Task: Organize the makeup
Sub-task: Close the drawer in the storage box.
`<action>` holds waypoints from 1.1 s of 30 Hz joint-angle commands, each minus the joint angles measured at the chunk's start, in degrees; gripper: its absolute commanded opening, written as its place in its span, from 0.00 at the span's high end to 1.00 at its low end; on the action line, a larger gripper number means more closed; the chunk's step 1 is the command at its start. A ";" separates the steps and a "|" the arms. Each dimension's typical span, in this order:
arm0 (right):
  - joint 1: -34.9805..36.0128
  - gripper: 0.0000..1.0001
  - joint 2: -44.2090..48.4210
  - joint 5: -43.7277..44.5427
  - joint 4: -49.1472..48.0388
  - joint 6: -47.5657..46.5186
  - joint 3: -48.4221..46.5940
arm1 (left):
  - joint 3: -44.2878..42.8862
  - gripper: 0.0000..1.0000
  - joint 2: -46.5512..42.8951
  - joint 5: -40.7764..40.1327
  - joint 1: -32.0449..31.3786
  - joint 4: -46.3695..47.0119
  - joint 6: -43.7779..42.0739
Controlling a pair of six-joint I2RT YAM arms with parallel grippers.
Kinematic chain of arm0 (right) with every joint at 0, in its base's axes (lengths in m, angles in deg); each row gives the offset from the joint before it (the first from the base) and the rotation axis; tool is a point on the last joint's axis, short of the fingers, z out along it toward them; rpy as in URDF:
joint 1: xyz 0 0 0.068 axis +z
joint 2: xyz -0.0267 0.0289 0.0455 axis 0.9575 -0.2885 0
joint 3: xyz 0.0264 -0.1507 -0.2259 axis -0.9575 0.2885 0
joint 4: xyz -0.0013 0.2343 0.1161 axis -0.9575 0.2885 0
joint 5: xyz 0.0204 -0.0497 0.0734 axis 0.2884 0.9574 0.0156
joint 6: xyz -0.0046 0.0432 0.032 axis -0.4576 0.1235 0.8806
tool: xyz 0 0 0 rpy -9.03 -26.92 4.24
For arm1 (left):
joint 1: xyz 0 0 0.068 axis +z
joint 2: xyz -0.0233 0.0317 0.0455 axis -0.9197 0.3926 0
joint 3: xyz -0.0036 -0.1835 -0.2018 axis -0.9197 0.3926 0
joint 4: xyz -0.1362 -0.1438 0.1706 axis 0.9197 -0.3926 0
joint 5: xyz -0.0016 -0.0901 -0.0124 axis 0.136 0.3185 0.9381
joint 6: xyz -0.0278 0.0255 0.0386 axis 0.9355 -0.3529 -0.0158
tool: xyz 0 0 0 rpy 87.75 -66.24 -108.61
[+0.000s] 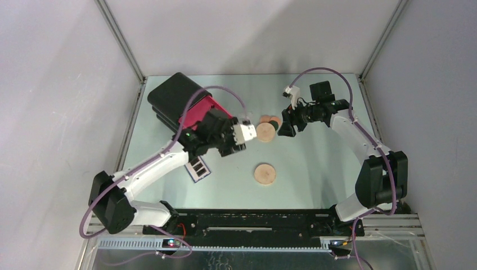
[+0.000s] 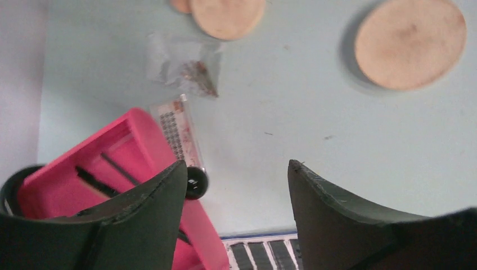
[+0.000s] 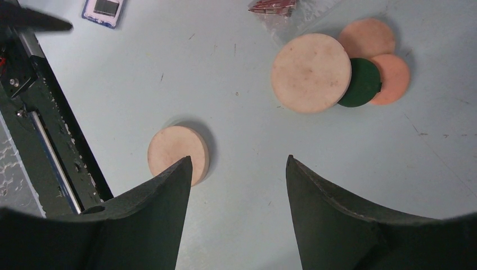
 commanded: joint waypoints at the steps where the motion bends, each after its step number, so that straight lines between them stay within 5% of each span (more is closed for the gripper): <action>1: 0.21 0.29 2.42 0.41 -0.04 -1.45 -0.40 | 2.74 0.28 1.74 -7.05 -5.56 0.13 -13.30; 16: -0.05 0.29 2.34 -0.38 0.41 -1.75 -0.42 | 1.32 0.25 19.00 -31.71 -9.85 5.24 -32.33; 33: 0.03 0.29 1.63 -0.80 0.66 -2.00 -0.42 | 4.62 0.38 21.39 -43.63 -9.21 12.06 -39.51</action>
